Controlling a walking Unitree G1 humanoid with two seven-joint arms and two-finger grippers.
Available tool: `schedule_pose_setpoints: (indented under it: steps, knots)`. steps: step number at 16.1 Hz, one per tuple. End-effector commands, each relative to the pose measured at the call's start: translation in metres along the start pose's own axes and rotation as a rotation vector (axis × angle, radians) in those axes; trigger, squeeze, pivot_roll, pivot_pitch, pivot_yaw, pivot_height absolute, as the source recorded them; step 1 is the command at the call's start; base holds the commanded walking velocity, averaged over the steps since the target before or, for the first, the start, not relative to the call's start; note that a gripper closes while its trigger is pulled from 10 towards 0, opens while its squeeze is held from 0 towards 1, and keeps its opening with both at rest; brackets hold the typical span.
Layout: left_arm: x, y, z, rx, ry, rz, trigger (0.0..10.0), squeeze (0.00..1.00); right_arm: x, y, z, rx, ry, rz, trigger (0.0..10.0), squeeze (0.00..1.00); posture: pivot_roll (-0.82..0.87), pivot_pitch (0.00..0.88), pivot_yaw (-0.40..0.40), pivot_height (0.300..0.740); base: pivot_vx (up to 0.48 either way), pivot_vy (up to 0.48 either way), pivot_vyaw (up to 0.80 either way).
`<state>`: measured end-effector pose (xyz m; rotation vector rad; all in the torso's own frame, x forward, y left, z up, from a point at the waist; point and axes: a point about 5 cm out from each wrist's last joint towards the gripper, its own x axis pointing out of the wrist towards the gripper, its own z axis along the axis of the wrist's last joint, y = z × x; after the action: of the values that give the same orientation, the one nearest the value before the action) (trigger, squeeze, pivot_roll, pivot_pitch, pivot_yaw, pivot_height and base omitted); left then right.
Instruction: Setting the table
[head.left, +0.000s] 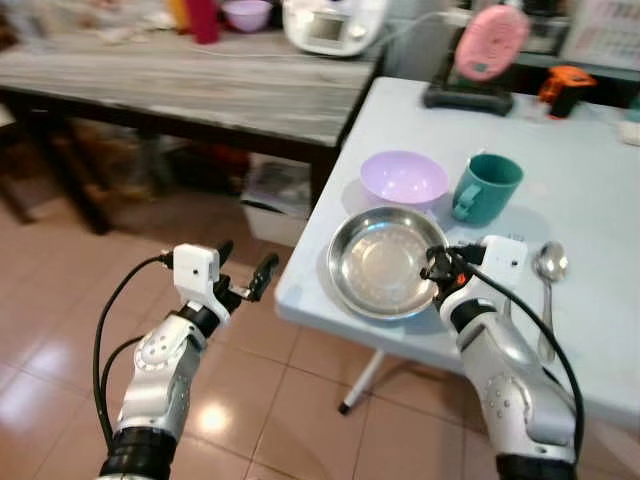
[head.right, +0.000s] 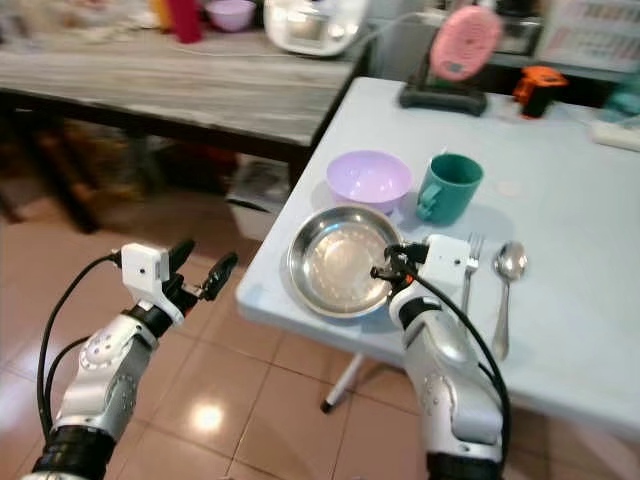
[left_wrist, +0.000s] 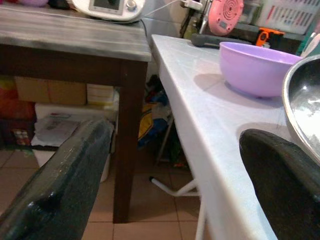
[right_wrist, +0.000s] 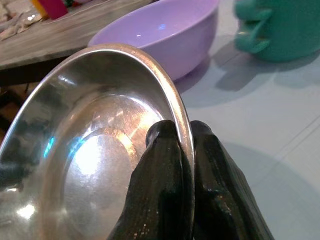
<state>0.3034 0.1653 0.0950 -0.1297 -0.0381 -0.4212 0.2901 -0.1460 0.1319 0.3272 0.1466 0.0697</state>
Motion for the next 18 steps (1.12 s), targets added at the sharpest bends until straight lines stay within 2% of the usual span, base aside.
schedule_pose_setpoints:
  steps: [1,5,8,10,15,18]
  knots:
    - [0.0019,0.0011,0.0021,0.006,-0.009,0.005,10.0,0.0,-0.0014,-0.0014,-0.0114,-0.012,0.05,-0.006,10.0,0.0,-0.28,0.077,0.04,0.74,0.0,0.461,-0.4]
    - [0.005,-0.0009,-0.0011,0.015,-0.008,0.014,10.0,0.0,-0.0015,0.0006,-0.0132,-0.06,0.03,0.009,10.0,0.0,-0.28,0.068,0.049,0.74,0.0,0.466,0.0]
    - [0.0072,-0.0027,-0.0026,0.018,-0.009,0.018,10.0,0.0,-0.0009,-0.001,-0.0134,-0.06,0.013,-0.006,10.0,0.0,-0.27,0.064,0.051,0.74,0.0,0.471,0.0]
    - [0.008,-0.0015,-0.0031,0.032,-0.013,0.037,10.0,0.0,-0.0012,-0.0029,-0.0102,-0.126,-0.033,-0.014,10.0,0.0,-0.27,0.055,0.053,0.74,0.0,0.478,0.0]
    - [0.0095,0.002,-0.0048,0.04,-0.021,0.092,10.0,0.0,0.0003,-0.0076,-0.0037,-0.145,-0.097,-0.039,10.0,0.0,-0.26,0.032,0.053,0.74,0.0,0.478,0.0]
    - [0.0095,0.002,-0.0048,0.04,-0.021,0.092,10.0,0.0,0.0003,-0.0076,-0.0037,-0.145,-0.097,-0.039,10.0,0.0,-0.26,0.032,0.053,0.74,0.0,0.469,0.0]
